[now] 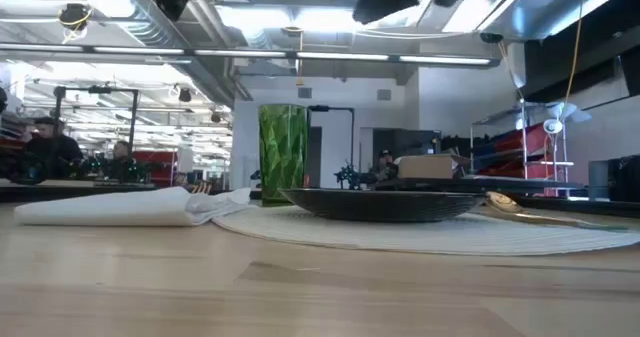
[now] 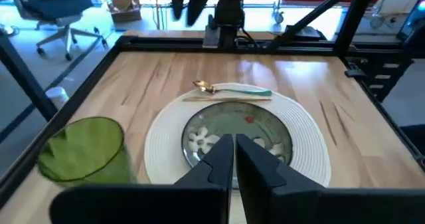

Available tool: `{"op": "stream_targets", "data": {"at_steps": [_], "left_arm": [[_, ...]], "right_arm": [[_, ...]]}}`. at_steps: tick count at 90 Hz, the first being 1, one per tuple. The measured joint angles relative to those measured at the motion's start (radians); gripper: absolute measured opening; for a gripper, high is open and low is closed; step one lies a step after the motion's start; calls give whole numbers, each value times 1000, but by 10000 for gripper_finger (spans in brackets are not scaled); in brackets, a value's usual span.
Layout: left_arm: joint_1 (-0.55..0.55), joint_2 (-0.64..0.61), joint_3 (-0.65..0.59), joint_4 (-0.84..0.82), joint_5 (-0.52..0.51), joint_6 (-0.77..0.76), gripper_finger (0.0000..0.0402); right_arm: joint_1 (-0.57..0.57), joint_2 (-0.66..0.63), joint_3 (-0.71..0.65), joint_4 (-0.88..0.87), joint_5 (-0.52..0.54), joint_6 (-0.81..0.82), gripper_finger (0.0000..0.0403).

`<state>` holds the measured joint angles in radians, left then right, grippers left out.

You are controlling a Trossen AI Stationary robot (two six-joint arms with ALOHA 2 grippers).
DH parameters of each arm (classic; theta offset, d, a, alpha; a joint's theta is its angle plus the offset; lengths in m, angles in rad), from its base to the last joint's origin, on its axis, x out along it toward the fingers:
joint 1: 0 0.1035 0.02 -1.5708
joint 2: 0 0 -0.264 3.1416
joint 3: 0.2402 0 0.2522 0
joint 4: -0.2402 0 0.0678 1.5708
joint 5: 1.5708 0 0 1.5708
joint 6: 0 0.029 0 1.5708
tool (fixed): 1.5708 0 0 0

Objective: Set table place
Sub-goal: Put the green cup to the top right of the white table mat

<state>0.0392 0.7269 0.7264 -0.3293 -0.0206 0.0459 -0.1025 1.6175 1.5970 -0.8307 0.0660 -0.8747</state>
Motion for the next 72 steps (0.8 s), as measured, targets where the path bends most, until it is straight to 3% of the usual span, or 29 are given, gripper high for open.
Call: {"op": "stream_targets", "data": {"at_steps": [17,46,72], "left_arm": [[-8,-13,-36,78,-1,53,0],[-7,-132,-130,111,-5,41,0],[-7,-214,-259,168,-50,-18,0]], "right_arm": [[-37,148,119,-92,3,-31,78],[-58,274,207,-88,54,-51,172],[-124,304,214,-65,-15,-56,179]]}}
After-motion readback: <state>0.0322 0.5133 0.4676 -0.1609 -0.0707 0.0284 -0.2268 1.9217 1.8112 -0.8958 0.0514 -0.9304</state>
